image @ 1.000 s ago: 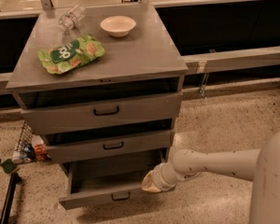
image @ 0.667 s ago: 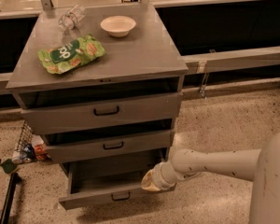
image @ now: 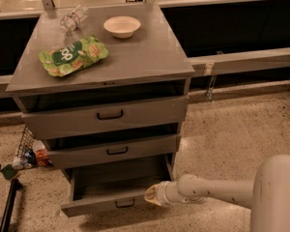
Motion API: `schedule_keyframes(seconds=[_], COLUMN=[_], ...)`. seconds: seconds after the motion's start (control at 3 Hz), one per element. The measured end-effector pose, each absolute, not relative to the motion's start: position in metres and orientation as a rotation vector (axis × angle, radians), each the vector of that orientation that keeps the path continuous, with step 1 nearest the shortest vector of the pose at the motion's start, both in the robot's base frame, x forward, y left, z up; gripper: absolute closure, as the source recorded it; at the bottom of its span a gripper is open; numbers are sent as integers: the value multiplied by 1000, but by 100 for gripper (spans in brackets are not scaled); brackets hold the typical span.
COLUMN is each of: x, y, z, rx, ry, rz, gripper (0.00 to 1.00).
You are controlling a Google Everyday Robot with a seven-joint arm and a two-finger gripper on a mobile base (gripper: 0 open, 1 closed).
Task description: Close bottom drawer
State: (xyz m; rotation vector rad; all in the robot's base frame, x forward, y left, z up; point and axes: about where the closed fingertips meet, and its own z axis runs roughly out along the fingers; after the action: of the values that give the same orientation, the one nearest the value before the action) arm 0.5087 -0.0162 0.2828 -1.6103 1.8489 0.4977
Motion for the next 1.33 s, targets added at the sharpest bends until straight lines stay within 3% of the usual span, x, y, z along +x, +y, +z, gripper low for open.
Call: schedule_keyframes(seconds=[0.67, 1.33], x=[506, 533], y=[-18, -33], z=[215, 164], rx=[-1648, -1546], ry=[1868, 1898], rz=[464, 250], gripper=[100, 100])
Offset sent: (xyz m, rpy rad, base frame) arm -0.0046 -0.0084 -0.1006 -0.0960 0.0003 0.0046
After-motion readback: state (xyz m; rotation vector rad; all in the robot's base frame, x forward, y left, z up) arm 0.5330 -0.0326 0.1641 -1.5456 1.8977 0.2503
